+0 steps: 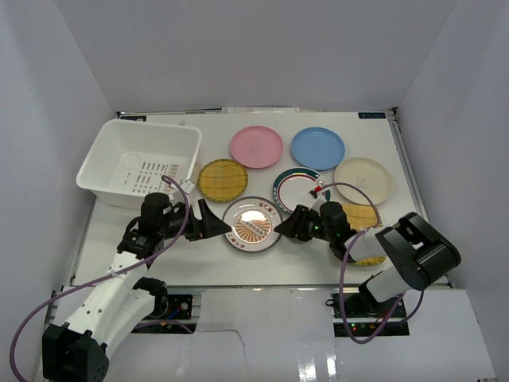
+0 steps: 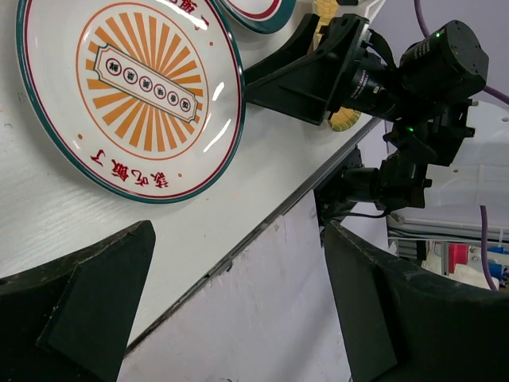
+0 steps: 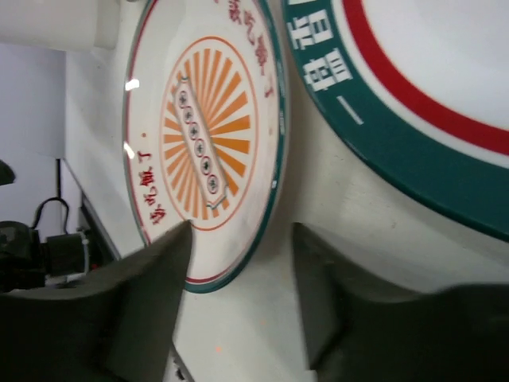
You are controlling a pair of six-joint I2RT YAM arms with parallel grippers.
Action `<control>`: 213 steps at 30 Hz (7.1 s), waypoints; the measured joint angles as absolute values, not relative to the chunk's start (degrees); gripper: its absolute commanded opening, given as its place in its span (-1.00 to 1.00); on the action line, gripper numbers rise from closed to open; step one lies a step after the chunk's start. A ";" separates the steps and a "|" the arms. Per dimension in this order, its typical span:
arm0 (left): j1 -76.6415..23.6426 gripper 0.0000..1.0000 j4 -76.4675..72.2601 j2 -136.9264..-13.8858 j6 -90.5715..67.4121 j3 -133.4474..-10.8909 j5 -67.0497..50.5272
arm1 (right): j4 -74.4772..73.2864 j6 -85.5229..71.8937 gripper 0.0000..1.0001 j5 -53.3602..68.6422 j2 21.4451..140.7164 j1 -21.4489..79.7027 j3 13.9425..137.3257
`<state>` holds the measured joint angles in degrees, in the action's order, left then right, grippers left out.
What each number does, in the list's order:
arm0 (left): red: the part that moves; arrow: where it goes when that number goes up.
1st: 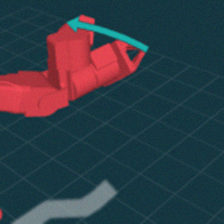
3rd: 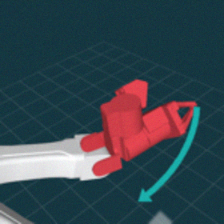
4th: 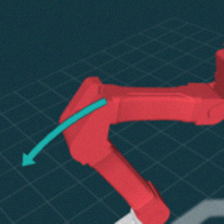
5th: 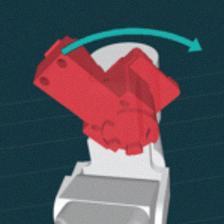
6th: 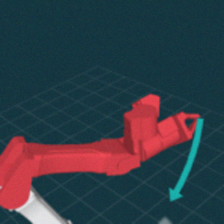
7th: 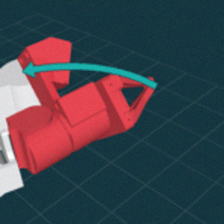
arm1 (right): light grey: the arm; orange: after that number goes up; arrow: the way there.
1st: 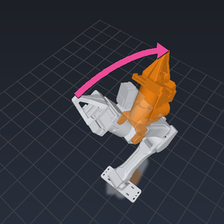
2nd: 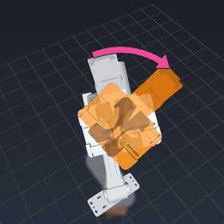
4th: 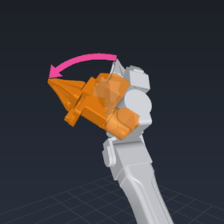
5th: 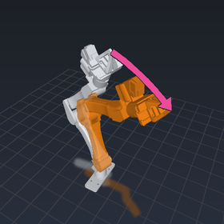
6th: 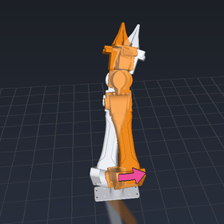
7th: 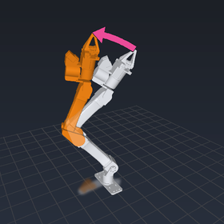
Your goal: Place the plates into the plastic bin on the countertop
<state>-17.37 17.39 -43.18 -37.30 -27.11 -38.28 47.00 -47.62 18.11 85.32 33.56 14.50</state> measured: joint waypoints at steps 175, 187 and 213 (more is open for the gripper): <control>-29.41 0.30 15.49 -61.54 -32.12 -42.96 -16.03 | 22.87 -54.63 -0.85 24.67 50.48 27.11 16.97; -29.12 -1.00 11.64 -64.23 -31.90 -42.87 -20.25 | 21.76 -53.25 -0.65 25.36 52.03 26.61 17.80; 12.58 -1.00 19.94 -66.48 -35.33 -60.38 -1.93 | 17.52 -39.18 0.53 15.86 78.06 28.29 33.85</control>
<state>12.58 19.94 -66.48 -35.33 -60.38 -1.93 17.52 -39.18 15.86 78.06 28.29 33.85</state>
